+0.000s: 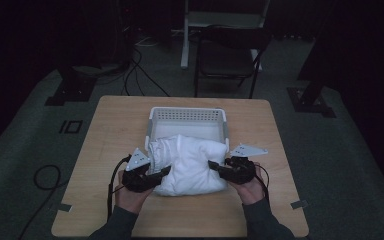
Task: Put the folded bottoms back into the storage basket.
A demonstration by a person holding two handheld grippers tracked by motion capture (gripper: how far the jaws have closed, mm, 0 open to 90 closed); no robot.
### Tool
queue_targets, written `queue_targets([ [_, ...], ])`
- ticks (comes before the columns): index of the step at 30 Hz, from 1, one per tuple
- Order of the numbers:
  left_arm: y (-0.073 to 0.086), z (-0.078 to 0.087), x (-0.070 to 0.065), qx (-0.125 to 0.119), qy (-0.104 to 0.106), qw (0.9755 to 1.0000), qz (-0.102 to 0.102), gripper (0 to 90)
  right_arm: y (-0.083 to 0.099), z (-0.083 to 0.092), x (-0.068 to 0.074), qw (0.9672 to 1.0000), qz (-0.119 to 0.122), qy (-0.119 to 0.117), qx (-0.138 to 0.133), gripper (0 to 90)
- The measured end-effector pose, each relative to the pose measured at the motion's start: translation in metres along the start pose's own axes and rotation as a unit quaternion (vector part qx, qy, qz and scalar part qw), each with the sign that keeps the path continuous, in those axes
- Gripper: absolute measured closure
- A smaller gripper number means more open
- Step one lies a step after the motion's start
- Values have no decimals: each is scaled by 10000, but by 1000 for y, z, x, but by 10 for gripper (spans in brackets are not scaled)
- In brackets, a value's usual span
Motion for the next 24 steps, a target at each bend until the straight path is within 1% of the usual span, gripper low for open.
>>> queue_targets([
  [14,-13,-1,3,-75,-57,9999,-34,578,-13,0,-5,9999,20,88,-79,676],
  [16,-16,0,4,-94,-96,9999,-58,579,-16,0,-6,9999,54,107,-105,676],
  [24,-25,0,8,-158,-157,9997,-77,579,-25,-1,-8,9998,65,139,-157,676],
])
Point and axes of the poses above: each handheld gripper's, and its own axes: z roughly backward along the jaws, y roughly out of its underside, x roughly to its left, the point moved 10 cm from there along -z, roughly forward along the jaws, and after that the axes turned 1 degree about -x, right-handed, at the moved point
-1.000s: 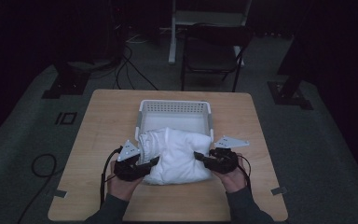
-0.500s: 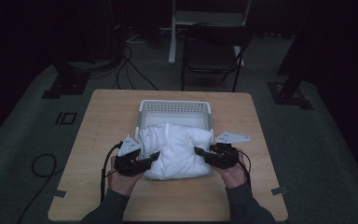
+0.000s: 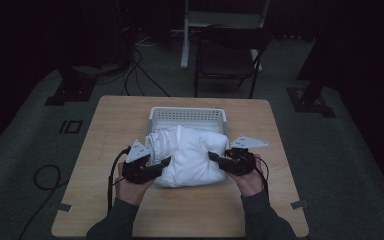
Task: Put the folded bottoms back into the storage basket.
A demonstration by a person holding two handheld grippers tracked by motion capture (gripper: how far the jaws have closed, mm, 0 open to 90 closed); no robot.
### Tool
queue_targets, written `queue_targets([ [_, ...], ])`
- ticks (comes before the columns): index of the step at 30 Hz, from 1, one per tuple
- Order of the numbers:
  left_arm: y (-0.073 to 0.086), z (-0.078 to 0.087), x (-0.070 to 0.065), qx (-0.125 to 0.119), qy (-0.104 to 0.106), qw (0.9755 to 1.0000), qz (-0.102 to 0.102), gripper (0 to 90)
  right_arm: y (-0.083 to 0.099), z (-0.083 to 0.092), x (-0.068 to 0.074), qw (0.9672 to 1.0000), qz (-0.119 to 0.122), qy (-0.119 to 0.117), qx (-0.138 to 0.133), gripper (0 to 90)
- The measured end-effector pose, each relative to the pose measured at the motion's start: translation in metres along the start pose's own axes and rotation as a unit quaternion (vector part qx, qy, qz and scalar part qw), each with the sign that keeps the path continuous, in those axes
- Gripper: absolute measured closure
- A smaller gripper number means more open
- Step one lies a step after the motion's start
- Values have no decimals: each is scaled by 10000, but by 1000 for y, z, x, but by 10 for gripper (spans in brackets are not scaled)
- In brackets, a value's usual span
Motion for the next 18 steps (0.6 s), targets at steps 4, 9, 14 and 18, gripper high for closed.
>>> queue_targets([
  [4,-5,-1,3,-51,-30,10000,-2,579,-5,-2,-2,10000,-22,21,-34,676],
  [9,-12,-3,6,-85,-72,9999,-31,579,-10,-2,-5,9999,-50,45,-87,676],
  [14,-16,-5,8,-104,-84,9999,-30,579,-16,-4,-9,9999,-66,92,-121,676],
  [18,-21,-8,10,-146,-105,9998,-34,580,-20,-6,-13,9997,-108,120,-167,676],
])
Point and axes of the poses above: each handheld gripper's, and its own axes: z roughly backward along the jaws, y roughly out of its underside, x roughly to its left, the point moved 10 cm from there along -z, roughly forward along the jaws, and after that the axes turned 1 degree about -x, right-handed, at the moved point
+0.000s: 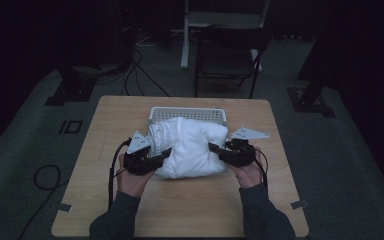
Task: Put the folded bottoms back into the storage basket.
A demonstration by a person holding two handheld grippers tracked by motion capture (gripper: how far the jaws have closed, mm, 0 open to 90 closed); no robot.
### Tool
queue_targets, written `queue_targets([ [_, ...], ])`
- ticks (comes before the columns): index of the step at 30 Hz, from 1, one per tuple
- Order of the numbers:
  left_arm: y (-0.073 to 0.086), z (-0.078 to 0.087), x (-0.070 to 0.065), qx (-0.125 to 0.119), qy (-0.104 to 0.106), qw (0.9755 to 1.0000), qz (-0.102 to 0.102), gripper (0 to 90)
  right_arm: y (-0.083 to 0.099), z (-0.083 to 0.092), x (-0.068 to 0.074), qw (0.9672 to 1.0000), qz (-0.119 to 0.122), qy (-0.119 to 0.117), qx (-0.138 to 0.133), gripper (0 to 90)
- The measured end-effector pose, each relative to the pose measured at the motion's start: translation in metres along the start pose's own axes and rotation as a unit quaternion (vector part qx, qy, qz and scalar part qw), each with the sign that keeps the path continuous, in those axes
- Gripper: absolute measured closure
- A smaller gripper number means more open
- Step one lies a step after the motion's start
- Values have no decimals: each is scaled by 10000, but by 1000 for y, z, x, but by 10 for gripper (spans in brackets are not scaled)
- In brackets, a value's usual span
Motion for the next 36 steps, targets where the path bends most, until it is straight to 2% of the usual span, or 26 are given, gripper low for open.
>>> queue_targets([
  [16,-13,-11,16,-55,-129,9999,66,581,-16,-15,-11,9999,14,159,10,676],
  [24,-22,-16,22,-91,-179,9998,53,581,-25,-19,-16,9998,-55,207,-40,676],
  [36,-26,-29,30,-49,-276,9996,43,581,-29,-28,-27,9994,-152,305,-26,676],
])
Point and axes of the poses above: each handheld gripper's, and its own axes: z roughly backward along the jaws, y roughly out of its underside, x roughly to its left, the point moved 10 cm from there along -z, roughly forward along the jaws, and after that the axes turned 1 degree about -x, right-handed, at the moved point
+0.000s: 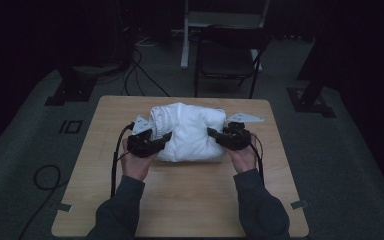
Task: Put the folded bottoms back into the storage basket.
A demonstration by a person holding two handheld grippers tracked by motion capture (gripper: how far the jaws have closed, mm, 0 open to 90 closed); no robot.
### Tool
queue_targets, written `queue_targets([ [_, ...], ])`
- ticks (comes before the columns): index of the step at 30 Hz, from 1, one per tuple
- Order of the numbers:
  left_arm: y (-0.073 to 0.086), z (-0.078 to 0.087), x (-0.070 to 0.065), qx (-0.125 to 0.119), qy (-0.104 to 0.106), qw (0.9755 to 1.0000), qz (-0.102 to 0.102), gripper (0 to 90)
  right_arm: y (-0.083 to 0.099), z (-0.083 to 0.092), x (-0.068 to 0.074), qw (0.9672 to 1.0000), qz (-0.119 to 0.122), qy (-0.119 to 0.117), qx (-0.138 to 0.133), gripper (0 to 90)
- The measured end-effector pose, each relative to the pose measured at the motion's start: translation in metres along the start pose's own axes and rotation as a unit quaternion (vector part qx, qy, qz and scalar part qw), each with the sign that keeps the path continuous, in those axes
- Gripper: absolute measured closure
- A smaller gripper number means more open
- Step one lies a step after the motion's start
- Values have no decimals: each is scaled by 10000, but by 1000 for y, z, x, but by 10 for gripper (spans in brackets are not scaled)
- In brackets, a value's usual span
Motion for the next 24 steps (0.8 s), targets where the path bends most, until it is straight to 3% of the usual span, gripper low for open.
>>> queue_targets([
  [24,-9,-16,18,18,-177,9998,41,581,-14,-20,-11,9999,-81,134,-10,678],
])
Point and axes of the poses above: each handheld gripper's, and its own axes: z roughly backward along the jaws, y roughly out of its underside, x roughly to its left, the point moved 10 cm from there along -z, roughly forward along the jaws, and after that the axes turned 1 degree about -x, right-handed, at the moved point
